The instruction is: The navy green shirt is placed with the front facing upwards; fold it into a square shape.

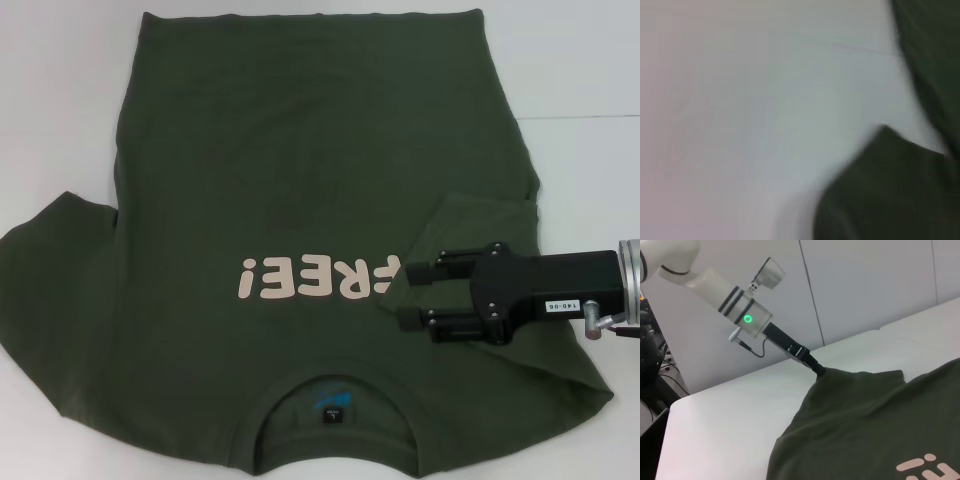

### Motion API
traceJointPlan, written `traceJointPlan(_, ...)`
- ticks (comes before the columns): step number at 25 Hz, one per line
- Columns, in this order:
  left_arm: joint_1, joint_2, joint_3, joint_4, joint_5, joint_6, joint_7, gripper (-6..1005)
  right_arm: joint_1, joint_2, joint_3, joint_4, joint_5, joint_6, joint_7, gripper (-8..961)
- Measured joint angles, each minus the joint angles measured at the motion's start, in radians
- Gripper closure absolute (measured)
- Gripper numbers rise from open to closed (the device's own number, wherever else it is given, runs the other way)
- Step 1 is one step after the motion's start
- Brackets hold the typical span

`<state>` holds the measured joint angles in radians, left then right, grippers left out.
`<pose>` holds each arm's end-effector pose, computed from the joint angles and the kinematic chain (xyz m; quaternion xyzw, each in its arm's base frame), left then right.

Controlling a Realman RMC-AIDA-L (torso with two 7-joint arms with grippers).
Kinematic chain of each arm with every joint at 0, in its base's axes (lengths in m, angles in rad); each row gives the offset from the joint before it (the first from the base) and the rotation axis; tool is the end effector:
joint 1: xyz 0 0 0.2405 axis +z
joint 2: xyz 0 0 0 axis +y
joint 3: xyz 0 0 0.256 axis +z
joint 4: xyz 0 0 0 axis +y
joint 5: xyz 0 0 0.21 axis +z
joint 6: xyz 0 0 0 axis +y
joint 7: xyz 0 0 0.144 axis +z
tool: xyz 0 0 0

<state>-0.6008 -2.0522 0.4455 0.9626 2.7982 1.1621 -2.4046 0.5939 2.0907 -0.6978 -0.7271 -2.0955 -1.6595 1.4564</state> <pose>-0.3584 0.3717 0.1055 -0.6995 -0.5946 -0.0088 0.3964 0.2350 0.3335 -0.0014 -0.9568 0.1856 0.2149 0.0631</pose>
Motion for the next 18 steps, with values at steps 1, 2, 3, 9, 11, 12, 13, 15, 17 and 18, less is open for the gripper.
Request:
traceJointPlan(1,0.000,-0.005,0.000,0.010,-0.014,0.030,0.002,968,0.000,0.000,0.000,0.000,0.000,0.001,0.000,280)
traceJointPlan(2,0.000,-0.011,0.001,0.022,-0.034,0.060,0.004,968,0.000,0.000,0.000,0.000,0.000,0.002,0.000,280)
traceJointPlan(3,0.000,-0.015,0.001,0.030,-0.051,0.082,0.006,967,0.000,0.000,0.001,0.000,0.000,0.003,0.000,280)
traceJointPlan(9,-0.004,-0.049,0.004,0.065,-0.230,0.239,0.022,966,0.000,0.000,-0.007,0.000,0.000,0.014,-0.003,282)
traceJointPlan(11,-0.005,-0.054,0.010,0.064,-0.289,0.265,0.022,965,0.001,0.000,-0.008,0.000,0.000,0.014,-0.003,282)
traceJointPlan(12,-0.006,-0.057,0.017,0.059,-0.320,0.274,0.021,964,0.002,0.000,-0.008,0.000,0.000,0.014,-0.004,282)
traceJointPlan(13,-0.006,-0.060,0.026,0.052,-0.349,0.279,0.020,964,0.002,-0.001,-0.008,0.000,0.000,0.014,-0.004,282)
traceJointPlan(15,-0.006,-0.065,0.046,0.036,-0.385,0.279,0.016,962,0.001,-0.002,-0.008,0.000,0.000,0.014,-0.006,282)
traceJointPlan(17,-0.008,-0.069,0.056,0.025,-0.401,0.275,0.015,961,0.000,-0.002,-0.008,0.000,0.000,0.014,-0.010,282)
traceJointPlan(18,-0.017,-0.075,0.067,0.003,-0.419,0.262,0.015,960,0.000,-0.003,-0.007,0.000,0.000,0.014,-0.012,281)
